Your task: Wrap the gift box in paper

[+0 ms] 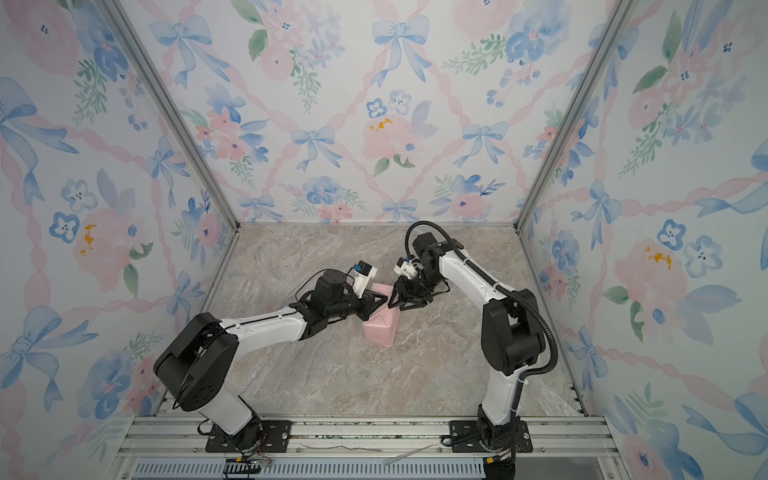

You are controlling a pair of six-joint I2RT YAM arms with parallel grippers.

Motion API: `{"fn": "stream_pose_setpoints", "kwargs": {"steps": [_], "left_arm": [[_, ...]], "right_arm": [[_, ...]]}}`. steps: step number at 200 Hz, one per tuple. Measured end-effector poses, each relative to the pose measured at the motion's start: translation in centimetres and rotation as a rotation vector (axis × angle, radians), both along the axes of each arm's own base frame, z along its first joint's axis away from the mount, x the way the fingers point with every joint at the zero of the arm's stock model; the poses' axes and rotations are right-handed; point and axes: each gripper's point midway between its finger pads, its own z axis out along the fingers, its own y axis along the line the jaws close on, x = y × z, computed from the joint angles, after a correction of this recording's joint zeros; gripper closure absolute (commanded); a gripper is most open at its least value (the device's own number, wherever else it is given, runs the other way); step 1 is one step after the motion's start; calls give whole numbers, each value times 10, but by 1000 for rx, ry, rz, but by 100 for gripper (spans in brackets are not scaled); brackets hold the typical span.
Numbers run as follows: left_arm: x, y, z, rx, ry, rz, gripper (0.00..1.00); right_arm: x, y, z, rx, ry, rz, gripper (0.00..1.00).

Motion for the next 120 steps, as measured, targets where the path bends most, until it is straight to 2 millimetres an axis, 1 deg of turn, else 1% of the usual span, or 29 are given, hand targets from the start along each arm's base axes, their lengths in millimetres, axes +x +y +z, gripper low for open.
{"fn": "stream_pose_setpoints", "kwargs": {"steps": [27, 69, 83, 102, 109, 120], "left_arm": [[0, 0, 0, 0, 1, 0, 96], [-1, 0, -1, 3, 1, 1, 96], [-1, 0, -1, 4, 0, 2, 96], [-1, -1, -1, 4, -1, 1, 96], [-1, -1, -1, 4, 0, 2, 96], [-1, -1, -1, 4, 0, 2, 96]], "right_arm": [[1, 0, -5, -8, 11, 1, 61], [1, 0, -6, 20, 20, -9, 71], [1, 0, -5, 29, 21, -8, 72], [1, 0, -3, 29, 16, -9, 71], [1, 0, -3, 29, 15, -8, 68], [1, -1, -3, 22, 11, -10, 61]]}}
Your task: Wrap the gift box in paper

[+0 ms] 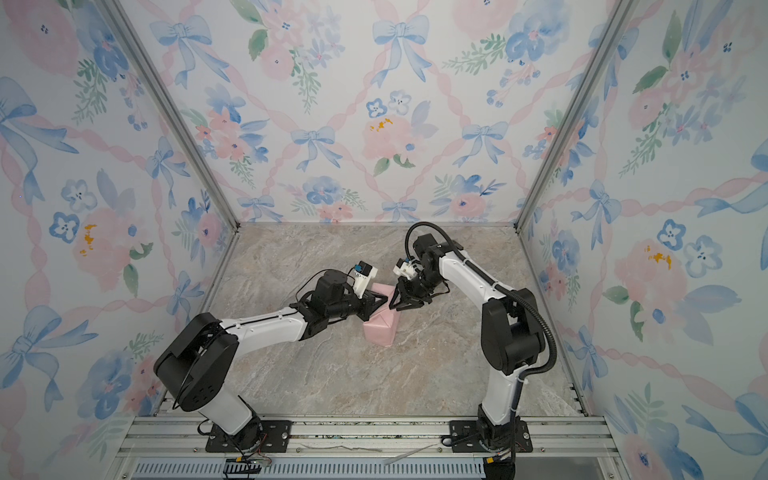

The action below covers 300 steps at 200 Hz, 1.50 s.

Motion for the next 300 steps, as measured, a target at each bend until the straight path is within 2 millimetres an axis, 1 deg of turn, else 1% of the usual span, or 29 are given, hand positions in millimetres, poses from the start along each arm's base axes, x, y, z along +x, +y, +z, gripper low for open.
{"fn": "stream_pose_setpoints", "kwargs": {"steps": [26, 83, 97, 116, 124, 146, 172, 183, 197, 202, 220, 242, 261, 274, 288, 300], "left_arm": [[0, 0, 0, 0, -1, 0, 96], [0, 0, 0, 0, -1, 0, 96], [0, 0, 0, 0, -1, 0, 96], [0, 0, 0, 1, 0, 0, 96], [0, 0, 0, 1, 0, 1, 96], [-1, 1, 0, 0, -1, 1, 96], [-1, 1, 0, 1, 1, 1, 96], [-1, 1, 1, 0, 0, 1, 96], [-2, 2, 1, 1, 1, 0, 96], [-3, 2, 2, 1, 1, 1, 96], [-5, 4, 4, 6, 7, 1, 95], [-9, 7, 10, 8, 9, 0, 95], [-9, 8, 23, -4, -10, 3, 95], [-8, 8, 34, -17, -32, 5, 95], [-6, 6, 46, -33, -53, 5, 96], [-4, 5, 51, -41, -62, 5, 96]], "right_arm": [[0, -2, 0, -17, -6, -4, 57], [1, -1, 1, -10, -11, -3, 57], [2, -1, 0, -11, -12, -1, 62], [2, 1, -2, 0, -2, 5, 73], [1, 2, -2, 7, 1, 4, 76], [1, 3, 0, 20, 4, 5, 81], [0, 3, 1, 28, 2, 6, 82], [0, 3, 2, 30, -3, 5, 79], [-1, 2, 3, 22, -10, -3, 64], [-1, 0, 2, 12, -19, 1, 61], [-1, -4, 2, -10, -30, -9, 60], [-1, -8, 13, -22, -68, -23, 57], [0, -10, 26, -19, -112, -36, 56], [0, -11, 32, -17, -129, -42, 55], [1, -11, 32, -23, -135, -44, 54], [0, -10, 30, -32, -130, -41, 54]]}}
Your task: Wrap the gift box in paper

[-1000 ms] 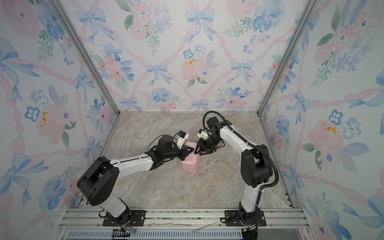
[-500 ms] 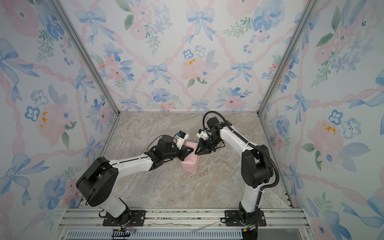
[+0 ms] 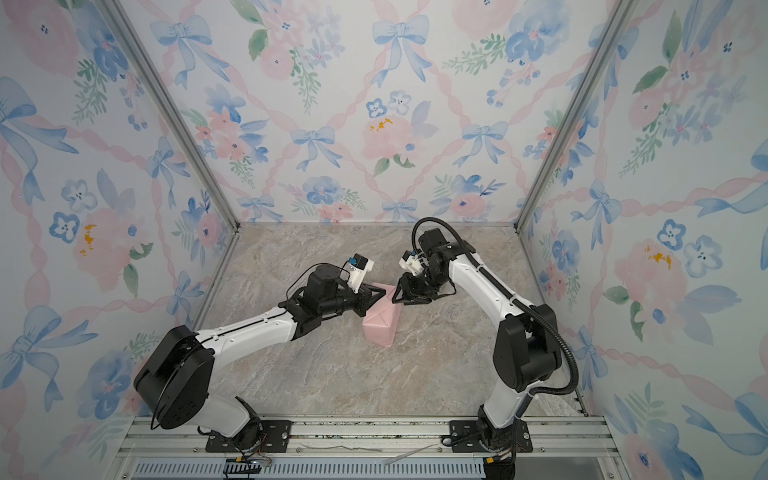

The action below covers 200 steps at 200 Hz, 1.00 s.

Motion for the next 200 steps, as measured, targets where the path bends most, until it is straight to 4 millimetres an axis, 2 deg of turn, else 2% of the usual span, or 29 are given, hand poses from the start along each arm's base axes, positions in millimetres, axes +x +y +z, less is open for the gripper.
{"fn": "stream_pose_setpoints", "kwargs": {"steps": [16, 49, 67, 81, 98, 111, 133, 169, 200], "left_arm": [[2, -1, 1, -2, -2, 0, 96], [5, -3, -20, 30, 35, 3, 96], [6, -4, -33, 50, 57, 7, 97], [7, -4, -42, 65, 73, 10, 97], [8, -3, -48, 74, 82, 14, 97], [8, -3, -48, 74, 79, 16, 97], [8, -3, -48, 73, 77, 16, 97], [8, -3, -48, 73, 77, 16, 97], [8, -3, -48, 70, 74, 17, 97]], "right_arm": [[1, 1, -4, -12, 8, 1, 54], [4, 4, -22, -41, 41, 7, 54], [5, 3, -31, -58, 59, 7, 61], [6, 3, -30, -56, 61, 7, 67], [6, 2, -30, -66, 58, 8, 68], [6, 1, -29, -71, 56, 7, 66], [7, 0, -29, -80, 50, 4, 54], [10, 1, -25, -74, 34, -6, 53], [13, 11, -18, -31, 12, 1, 53]]}}
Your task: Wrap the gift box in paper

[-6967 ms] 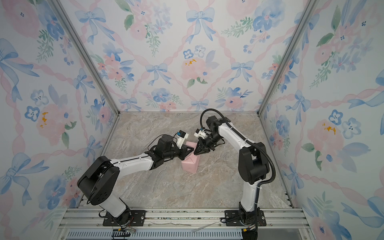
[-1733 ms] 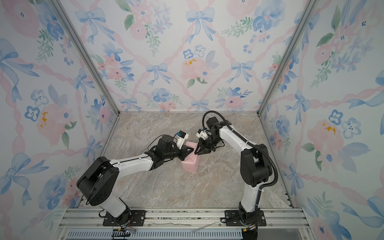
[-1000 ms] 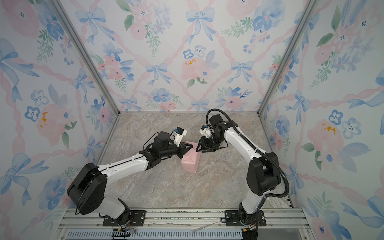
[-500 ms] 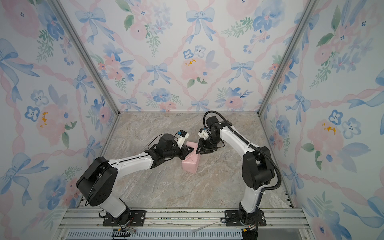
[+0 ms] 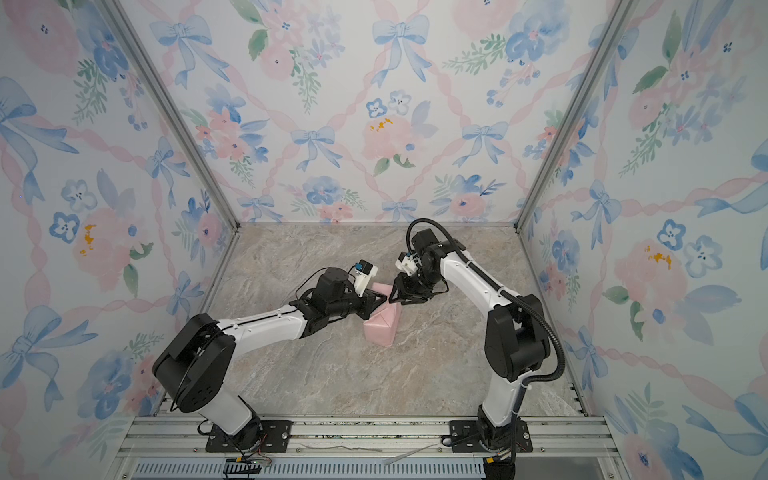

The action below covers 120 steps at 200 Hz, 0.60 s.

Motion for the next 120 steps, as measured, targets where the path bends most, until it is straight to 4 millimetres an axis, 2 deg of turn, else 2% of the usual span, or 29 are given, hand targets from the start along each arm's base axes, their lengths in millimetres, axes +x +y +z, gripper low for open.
{"fn": "stream_pose_setpoints", "kwargs": {"steps": [16, 31, 47, 64, 92, 108, 120], "left_arm": [[0, 0, 0, -1, -1, 0, 97], [0, 0, -1, 0, -1, 0, 97], [0, 0, -1, -1, 0, 1, 97], [0, 1, -1, 2, 0, 4, 97], [0, 2, -1, 1, -5, 8, 97], [0, 3, -1, 2, -7, 13, 97], [0, 4, 0, 3, -9, 18, 97]], "right_arm": [[-1, 5, 2, 12, -4, 11, 56], [-3, 7, 1, 8, -5, 18, 62], [-1, 4, -5, -19, -9, 23, 70], [-2, 3, -9, -30, 1, 19, 73], [-1, 4, -9, -25, -1, 20, 72], [-1, 4, -9, -26, -11, 20, 62], [-1, 1, -9, -34, -19, 7, 57]]}}
